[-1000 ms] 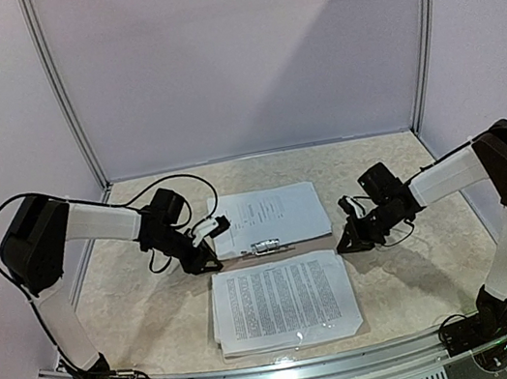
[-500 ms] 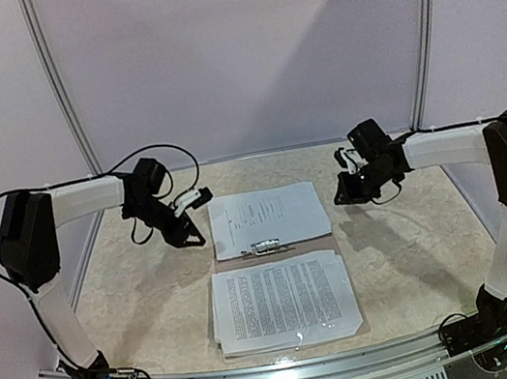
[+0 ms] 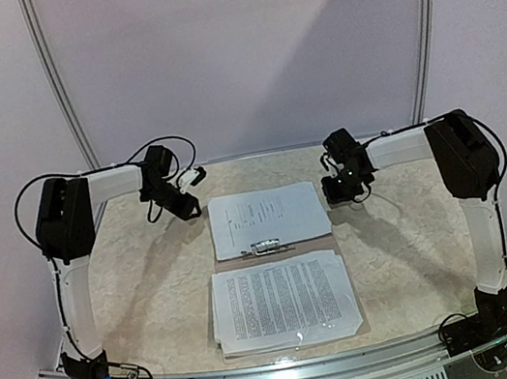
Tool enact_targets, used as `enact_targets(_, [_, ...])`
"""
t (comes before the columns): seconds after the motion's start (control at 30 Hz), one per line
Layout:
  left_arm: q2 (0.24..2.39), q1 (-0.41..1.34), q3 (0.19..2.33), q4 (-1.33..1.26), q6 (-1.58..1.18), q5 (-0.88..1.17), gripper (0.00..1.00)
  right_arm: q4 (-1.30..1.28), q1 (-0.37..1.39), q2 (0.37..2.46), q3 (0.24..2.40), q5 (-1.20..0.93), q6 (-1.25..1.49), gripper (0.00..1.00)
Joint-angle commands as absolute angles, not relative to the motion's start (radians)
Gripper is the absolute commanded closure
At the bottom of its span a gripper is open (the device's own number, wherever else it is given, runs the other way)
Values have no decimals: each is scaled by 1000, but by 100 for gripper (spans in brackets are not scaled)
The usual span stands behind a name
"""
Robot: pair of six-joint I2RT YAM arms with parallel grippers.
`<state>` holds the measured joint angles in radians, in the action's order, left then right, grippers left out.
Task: Put the files into the folder
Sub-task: Adjust the file with the spring clip on the folder.
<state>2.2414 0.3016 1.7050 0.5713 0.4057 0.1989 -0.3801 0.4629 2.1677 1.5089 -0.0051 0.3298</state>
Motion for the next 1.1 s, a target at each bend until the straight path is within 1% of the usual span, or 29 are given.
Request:
enact_targets(0.0, [2297, 335, 1766, 572, 374, 130, 52, -398, 492, 2205, 1538, 62, 292, 84])
enact_targets(0.37, [2342, 411, 1801, 580, 388, 50, 52, -388, 548, 2163, 1466, 83, 291, 85])
enact_targets(0.63, [2311, 413, 1744, 568, 401, 6, 52, -344, 555, 2071, 1370, 97, 313, 85])
enact_targets(0.9, [2263, 405, 1704, 539, 418, -102, 50, -379, 555, 2072, 1416, 121, 297, 85])
enact_targets(1.07, [2209, 386, 1672, 536, 427, -125, 50, -408, 554, 2013, 1424, 170, 287, 85])
